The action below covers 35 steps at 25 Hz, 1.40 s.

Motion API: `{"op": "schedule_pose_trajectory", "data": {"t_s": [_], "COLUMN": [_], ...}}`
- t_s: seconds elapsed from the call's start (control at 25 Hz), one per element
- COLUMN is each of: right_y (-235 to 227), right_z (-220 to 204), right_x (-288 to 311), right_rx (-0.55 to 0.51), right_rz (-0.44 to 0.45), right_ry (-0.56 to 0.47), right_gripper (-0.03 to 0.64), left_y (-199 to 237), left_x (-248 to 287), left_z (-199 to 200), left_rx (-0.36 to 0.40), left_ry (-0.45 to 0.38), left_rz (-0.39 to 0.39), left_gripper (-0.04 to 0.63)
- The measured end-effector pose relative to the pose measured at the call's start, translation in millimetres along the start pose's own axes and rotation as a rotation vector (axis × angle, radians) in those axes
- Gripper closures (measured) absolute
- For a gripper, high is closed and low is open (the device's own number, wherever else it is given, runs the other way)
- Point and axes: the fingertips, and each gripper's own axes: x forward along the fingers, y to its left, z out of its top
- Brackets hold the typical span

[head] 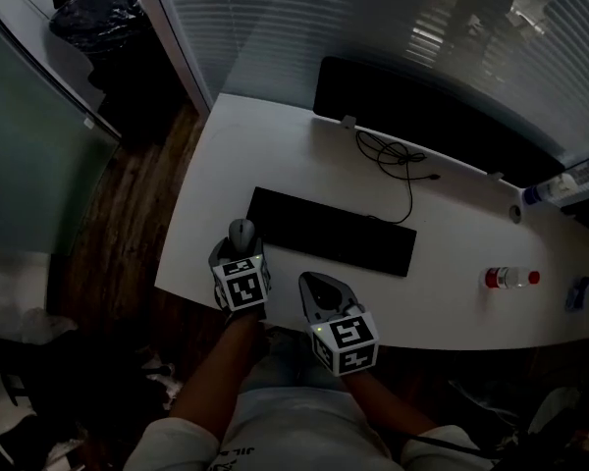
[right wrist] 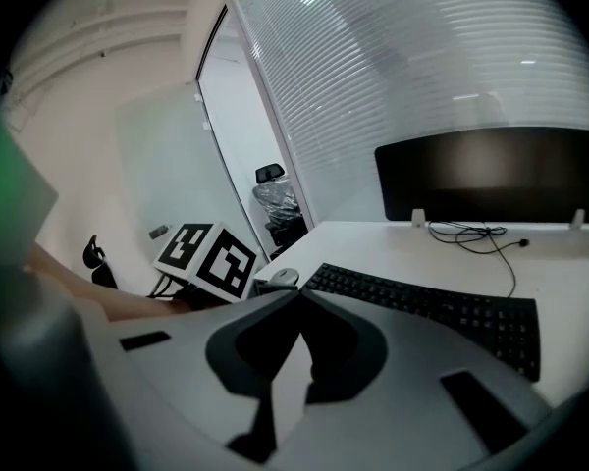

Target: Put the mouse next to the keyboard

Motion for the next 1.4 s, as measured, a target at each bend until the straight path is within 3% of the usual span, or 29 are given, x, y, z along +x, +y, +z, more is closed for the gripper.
{"op": "schedule_pose_trajectory", "data": {"t_s": [0.4,0.88,1.4], "right_y": [-47.6,-125.0,-205.9], "right_z": [-15.2,-34.4,-85.4], "right_x": [-80.6,-189.8,-297.7], "right_rx": [0.093,0.162,0.276], "right_rz": [-0.166,-0.345,-0.515], "right_ry": [-0.089,-0.158,-0.185], "right_gripper": [0.614,0.614,0.614], "left_y": [-106.8,-273.1,-425.6], "left_x": [-16.4,-31.8,-14.7], "left_z": [-8.2,-46.2,-110.3], "left_rx": [0.143,0.255,0.283], "left_ry": [-0.013,0.016,0.079], "left_rz": [-0.147,-0.319,-0.389], "left_gripper": [0.299,0.299,0.299]}}
